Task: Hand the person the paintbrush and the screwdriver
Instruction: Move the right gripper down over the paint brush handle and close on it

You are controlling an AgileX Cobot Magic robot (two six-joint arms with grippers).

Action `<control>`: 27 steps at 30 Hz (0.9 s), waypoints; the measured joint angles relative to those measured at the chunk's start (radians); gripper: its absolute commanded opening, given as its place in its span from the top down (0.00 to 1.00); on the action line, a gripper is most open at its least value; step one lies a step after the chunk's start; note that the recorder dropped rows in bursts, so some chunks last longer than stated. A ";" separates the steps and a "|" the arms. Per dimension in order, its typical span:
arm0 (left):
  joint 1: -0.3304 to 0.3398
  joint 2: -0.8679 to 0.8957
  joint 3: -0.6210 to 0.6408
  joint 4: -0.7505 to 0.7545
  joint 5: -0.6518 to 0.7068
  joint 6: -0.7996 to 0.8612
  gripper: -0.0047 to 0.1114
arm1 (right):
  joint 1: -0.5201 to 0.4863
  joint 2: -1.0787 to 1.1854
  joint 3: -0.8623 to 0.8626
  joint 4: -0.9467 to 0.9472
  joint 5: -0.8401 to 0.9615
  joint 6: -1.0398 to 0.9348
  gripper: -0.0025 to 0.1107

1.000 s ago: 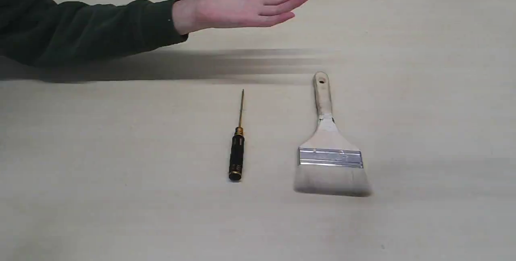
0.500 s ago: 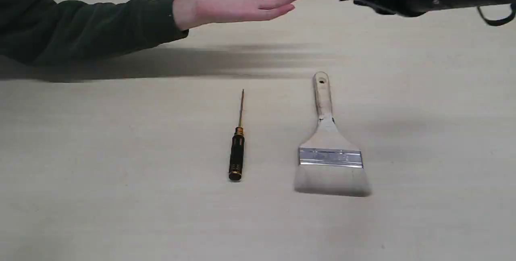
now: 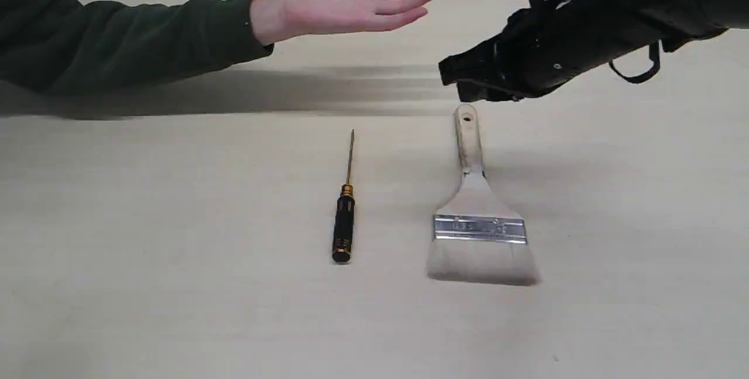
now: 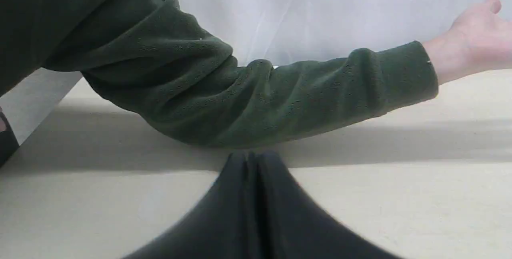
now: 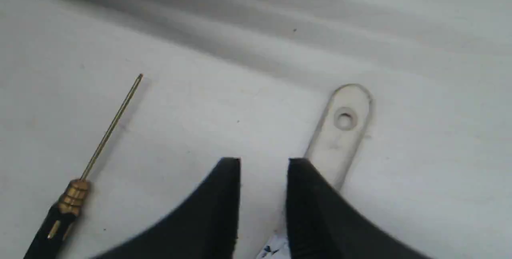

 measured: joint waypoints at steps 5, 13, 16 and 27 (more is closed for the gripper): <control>0.000 0.000 0.000 0.000 0.000 0.000 0.96 | 0.000 0.032 -0.022 0.000 0.070 0.050 0.45; 0.000 0.000 0.000 0.000 0.000 0.000 0.96 | 0.002 0.086 -0.022 -0.044 0.135 0.146 0.45; 0.000 0.000 0.000 0.000 0.000 0.000 0.96 | 0.002 0.119 -0.022 -0.113 0.139 0.215 0.45; 0.000 0.000 0.000 0.000 0.000 0.000 0.96 | 0.022 0.207 -0.042 -0.145 0.124 0.288 0.45</control>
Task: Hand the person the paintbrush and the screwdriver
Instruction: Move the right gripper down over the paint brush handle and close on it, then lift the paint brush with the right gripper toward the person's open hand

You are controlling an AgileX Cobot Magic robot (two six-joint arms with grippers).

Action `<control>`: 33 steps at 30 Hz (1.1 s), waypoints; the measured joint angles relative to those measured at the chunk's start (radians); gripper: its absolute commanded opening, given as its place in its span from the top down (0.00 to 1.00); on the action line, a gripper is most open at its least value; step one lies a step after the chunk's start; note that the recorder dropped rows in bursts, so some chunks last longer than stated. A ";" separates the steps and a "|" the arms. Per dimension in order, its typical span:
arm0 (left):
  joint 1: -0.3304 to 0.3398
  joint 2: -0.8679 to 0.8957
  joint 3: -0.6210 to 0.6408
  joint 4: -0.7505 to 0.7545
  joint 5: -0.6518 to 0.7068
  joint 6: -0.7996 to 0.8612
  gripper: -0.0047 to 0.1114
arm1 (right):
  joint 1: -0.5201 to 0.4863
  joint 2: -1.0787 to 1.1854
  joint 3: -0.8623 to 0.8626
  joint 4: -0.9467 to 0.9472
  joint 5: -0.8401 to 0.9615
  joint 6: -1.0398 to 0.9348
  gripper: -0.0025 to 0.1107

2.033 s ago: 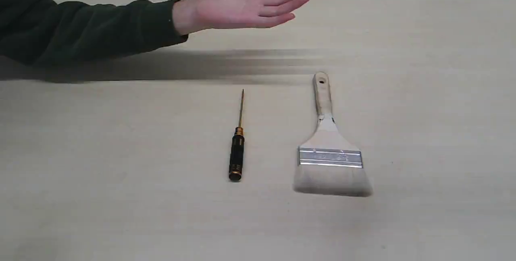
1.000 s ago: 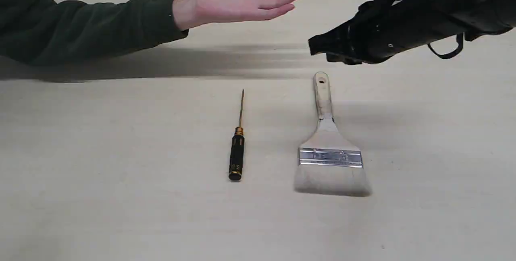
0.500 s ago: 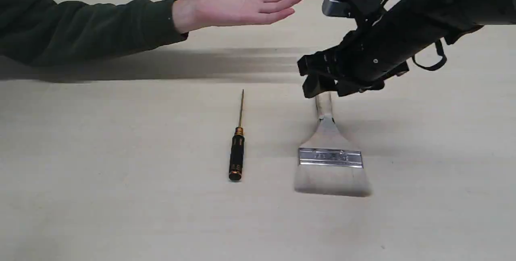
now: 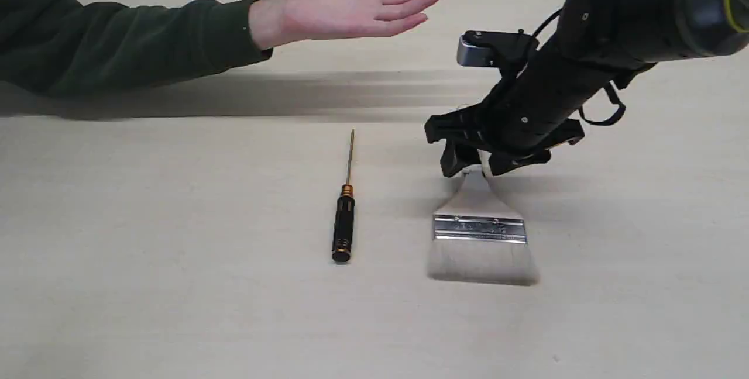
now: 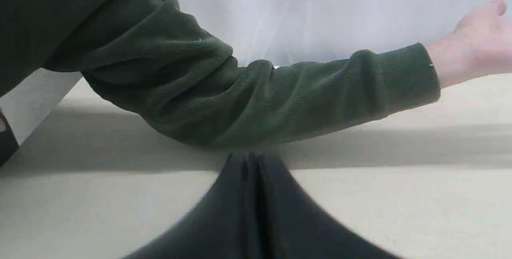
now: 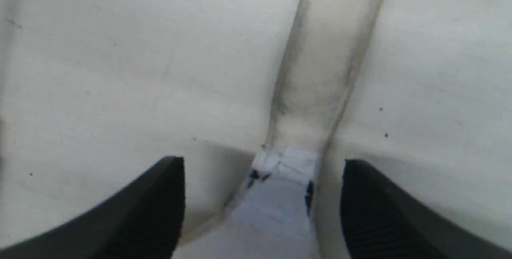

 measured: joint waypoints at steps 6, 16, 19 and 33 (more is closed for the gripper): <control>0.000 0.000 0.000 0.000 0.000 0.000 0.96 | 0.000 0.045 -0.046 -0.037 0.025 0.066 0.45; 0.000 0.000 0.000 0.000 0.000 0.000 0.96 | 0.001 0.073 -0.071 -0.103 0.067 0.116 0.58; 0.000 0.000 0.000 0.000 0.000 0.000 0.96 | 0.001 0.073 -0.071 -0.128 0.071 0.116 0.69; 0.000 0.000 0.000 0.000 0.000 0.000 0.96 | 0.001 0.073 -0.071 -0.160 0.111 0.095 0.94</control>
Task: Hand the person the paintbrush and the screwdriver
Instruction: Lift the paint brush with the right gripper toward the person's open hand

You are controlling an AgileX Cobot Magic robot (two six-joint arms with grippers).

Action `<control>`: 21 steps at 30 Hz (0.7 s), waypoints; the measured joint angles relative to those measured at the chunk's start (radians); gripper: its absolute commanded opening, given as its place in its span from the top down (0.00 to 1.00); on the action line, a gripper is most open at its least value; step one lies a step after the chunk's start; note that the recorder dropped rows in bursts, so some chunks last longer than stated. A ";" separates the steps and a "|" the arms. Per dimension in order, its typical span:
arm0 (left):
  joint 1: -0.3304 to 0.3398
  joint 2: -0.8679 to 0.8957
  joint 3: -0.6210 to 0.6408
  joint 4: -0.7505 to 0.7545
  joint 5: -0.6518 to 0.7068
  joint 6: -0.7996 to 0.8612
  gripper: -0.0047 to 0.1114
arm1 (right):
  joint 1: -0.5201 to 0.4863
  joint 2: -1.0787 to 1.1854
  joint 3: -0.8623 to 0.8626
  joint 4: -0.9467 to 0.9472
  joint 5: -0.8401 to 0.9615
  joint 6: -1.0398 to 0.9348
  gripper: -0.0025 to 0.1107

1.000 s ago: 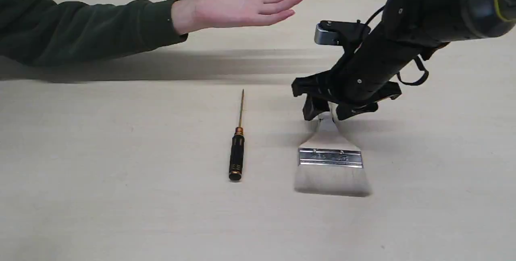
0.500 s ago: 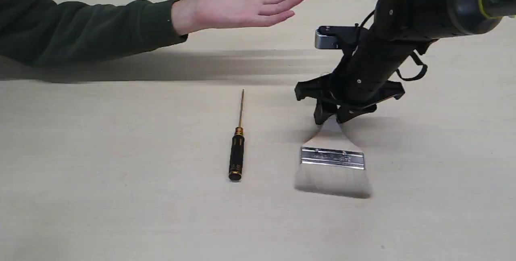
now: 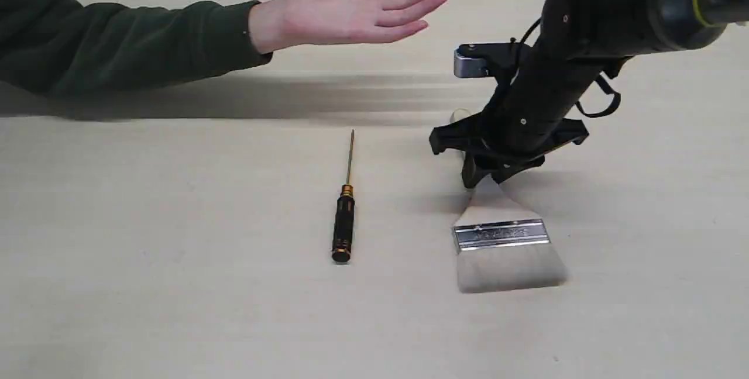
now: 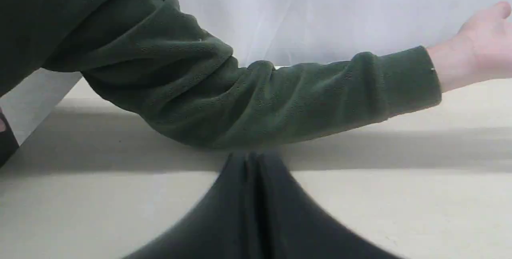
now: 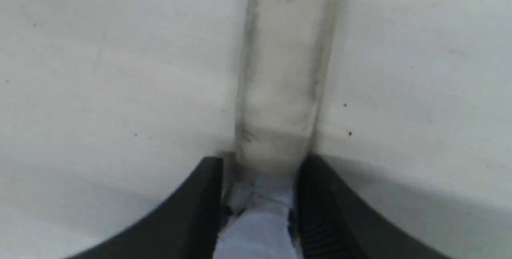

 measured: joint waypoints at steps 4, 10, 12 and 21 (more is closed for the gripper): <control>0.000 0.000 0.000 0.000 0.000 0.000 0.96 | 0.000 -0.004 0.002 -0.001 -0.010 0.000 0.94; 0.000 0.000 0.000 0.000 0.000 0.000 0.96 | 0.000 -0.086 0.091 -0.028 -0.090 0.000 0.94; 0.000 0.000 0.000 0.000 0.000 0.000 0.96 | 0.000 -0.135 0.121 -0.030 -0.112 0.000 0.94; 0.000 0.000 0.000 0.000 0.000 0.000 0.96 | 0.000 -0.415 0.272 -0.011 -0.215 0.002 0.94</control>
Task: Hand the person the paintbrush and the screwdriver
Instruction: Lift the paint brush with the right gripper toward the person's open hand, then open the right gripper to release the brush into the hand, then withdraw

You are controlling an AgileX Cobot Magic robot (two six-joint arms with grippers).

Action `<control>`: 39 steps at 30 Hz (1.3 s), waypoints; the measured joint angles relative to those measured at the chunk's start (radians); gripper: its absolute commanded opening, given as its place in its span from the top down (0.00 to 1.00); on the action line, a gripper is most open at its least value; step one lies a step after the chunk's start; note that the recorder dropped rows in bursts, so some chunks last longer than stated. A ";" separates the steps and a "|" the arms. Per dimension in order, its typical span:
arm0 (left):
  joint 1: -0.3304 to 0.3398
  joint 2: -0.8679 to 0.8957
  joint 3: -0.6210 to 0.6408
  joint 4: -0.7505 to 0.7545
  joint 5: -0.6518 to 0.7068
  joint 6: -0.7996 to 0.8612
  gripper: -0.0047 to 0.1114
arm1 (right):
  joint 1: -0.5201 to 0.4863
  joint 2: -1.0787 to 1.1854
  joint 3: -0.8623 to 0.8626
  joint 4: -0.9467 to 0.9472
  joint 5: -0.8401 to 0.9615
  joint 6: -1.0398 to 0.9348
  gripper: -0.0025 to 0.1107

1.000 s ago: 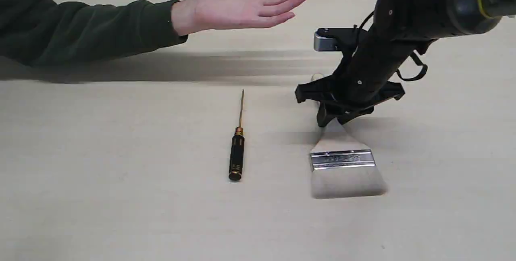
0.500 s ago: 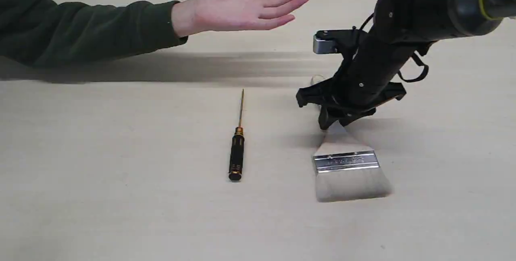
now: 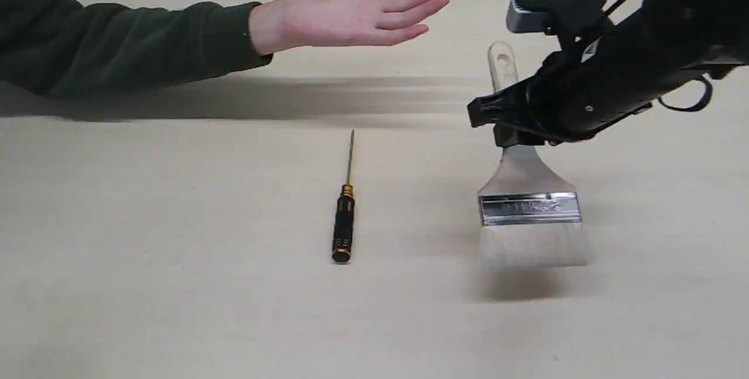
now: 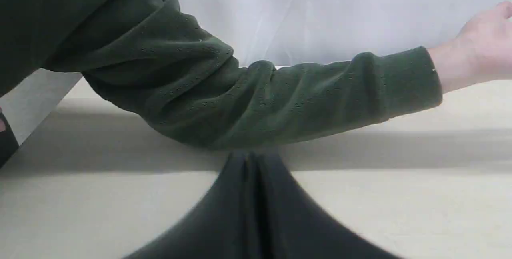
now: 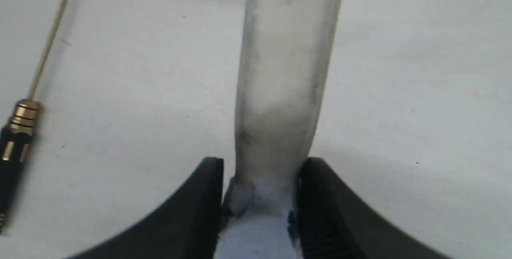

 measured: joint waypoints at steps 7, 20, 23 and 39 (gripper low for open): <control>0.000 0.000 0.000 0.000 0.000 0.000 0.96 | 0.000 -0.157 0.009 0.040 -0.040 0.000 0.94; 0.000 0.000 0.000 0.000 0.000 0.000 0.96 | 0.053 -0.114 -0.220 0.059 -0.029 -0.020 0.94; 0.000 0.000 0.000 0.000 0.000 0.000 0.96 | 0.086 -0.071 -0.297 0.059 -0.038 -0.025 0.94; 0.000 0.000 0.000 0.000 0.000 0.000 0.96 | 0.105 0.301 -0.704 0.059 0.045 -0.006 0.94</control>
